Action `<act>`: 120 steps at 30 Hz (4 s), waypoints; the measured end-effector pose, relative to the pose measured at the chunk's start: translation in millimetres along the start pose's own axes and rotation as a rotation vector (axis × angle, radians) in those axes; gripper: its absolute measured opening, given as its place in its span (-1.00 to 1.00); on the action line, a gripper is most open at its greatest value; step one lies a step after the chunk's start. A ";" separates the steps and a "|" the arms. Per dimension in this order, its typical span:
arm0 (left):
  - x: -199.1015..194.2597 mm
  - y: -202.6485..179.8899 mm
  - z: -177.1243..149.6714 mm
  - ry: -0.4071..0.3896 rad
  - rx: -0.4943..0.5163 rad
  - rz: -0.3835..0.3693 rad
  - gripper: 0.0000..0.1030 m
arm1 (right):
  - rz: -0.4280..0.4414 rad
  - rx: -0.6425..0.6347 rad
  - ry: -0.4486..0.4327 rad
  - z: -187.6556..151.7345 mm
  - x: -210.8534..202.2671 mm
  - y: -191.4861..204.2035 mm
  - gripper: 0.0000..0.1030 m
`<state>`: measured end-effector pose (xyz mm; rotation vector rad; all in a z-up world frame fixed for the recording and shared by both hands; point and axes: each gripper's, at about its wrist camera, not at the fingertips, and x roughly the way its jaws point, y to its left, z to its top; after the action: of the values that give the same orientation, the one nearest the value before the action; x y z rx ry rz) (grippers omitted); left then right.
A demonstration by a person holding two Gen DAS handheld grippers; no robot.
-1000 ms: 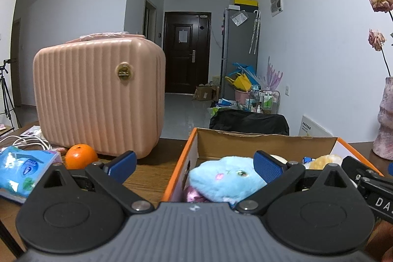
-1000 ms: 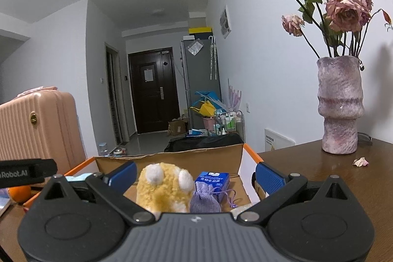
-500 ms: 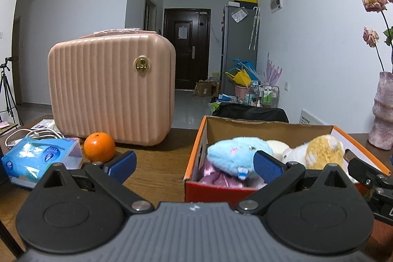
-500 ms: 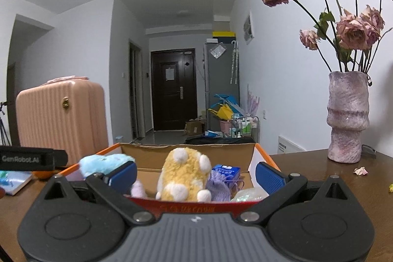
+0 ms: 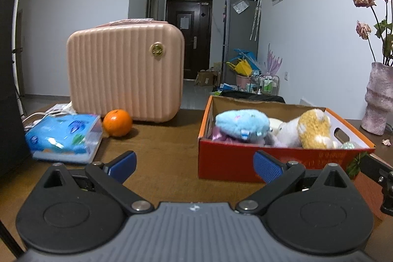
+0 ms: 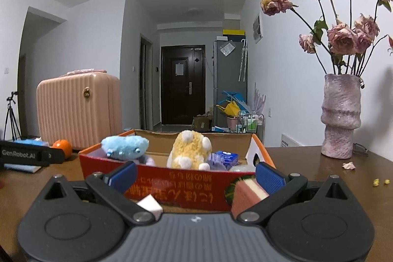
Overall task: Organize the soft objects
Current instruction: 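Move both open grippers back, the right toward the pink-and-cream sponge block, then grasp the pink-and-cream sponge block with the right gripper, then lift the sponge block off the table with the right gripper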
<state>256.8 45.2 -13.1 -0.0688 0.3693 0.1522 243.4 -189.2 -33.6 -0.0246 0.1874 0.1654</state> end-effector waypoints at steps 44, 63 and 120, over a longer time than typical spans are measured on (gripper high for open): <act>-84.2 -25.8 -41.9 0.075 0.059 -0.068 1.00 | -0.096 0.053 0.095 -14.0 -67.0 -35.4 1.00; -74.2 -24.9 -41.5 0.091 0.062 -0.041 1.00 | -0.155 0.046 0.171 -7.6 12.2 -54.7 0.97; -69.1 -19.1 -42.1 0.138 0.033 -0.045 1.00 | -0.004 0.062 0.129 -4.6 -18.3 -42.9 -0.41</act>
<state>181.3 13.0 -26.3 -0.0555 0.5079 0.0975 232.0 -234.7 -34.2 0.0261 0.3214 0.1542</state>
